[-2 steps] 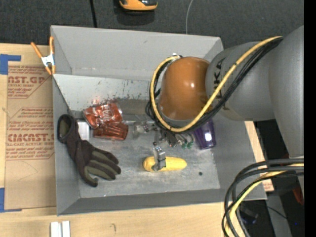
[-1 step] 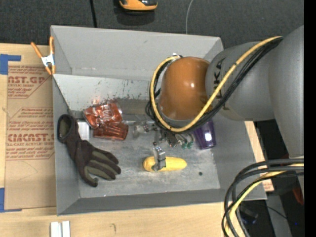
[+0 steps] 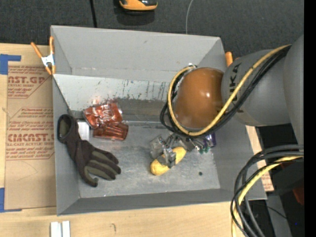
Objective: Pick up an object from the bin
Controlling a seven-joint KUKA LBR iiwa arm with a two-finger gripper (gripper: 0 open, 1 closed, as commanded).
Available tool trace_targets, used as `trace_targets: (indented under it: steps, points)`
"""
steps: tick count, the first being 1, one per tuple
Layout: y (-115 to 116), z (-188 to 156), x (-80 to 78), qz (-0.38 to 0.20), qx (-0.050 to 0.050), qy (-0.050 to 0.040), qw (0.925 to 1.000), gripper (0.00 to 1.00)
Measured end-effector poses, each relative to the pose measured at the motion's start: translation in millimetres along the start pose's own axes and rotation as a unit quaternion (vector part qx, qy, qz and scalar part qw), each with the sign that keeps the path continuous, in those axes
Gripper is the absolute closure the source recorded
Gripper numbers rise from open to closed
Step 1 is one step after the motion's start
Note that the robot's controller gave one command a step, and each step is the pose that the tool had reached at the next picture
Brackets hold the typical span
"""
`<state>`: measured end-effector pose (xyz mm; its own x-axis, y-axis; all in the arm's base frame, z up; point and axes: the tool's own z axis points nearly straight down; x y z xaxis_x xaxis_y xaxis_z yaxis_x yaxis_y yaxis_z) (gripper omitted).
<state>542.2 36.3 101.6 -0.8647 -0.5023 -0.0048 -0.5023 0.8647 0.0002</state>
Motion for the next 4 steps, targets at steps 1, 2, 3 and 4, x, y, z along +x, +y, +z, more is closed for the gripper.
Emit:
trace_targets:
  steps: [1, 2, 3, 4]
  points:
    - [0, 1, 0.6, 0.000, 0.000, 0.0007, 1.0000, 0.00]
    - [0, 1, 0.6, 0.000, 0.000, 0.0008, 1.0000, 0.00]
    - [-42, 8, 67.2, -0.081, 0.000, 0.0024, 0.9967, 1.00]
    - [-42, 8, 67.2, -0.081, 0.000, 0.0024, 0.9967, 1.00]
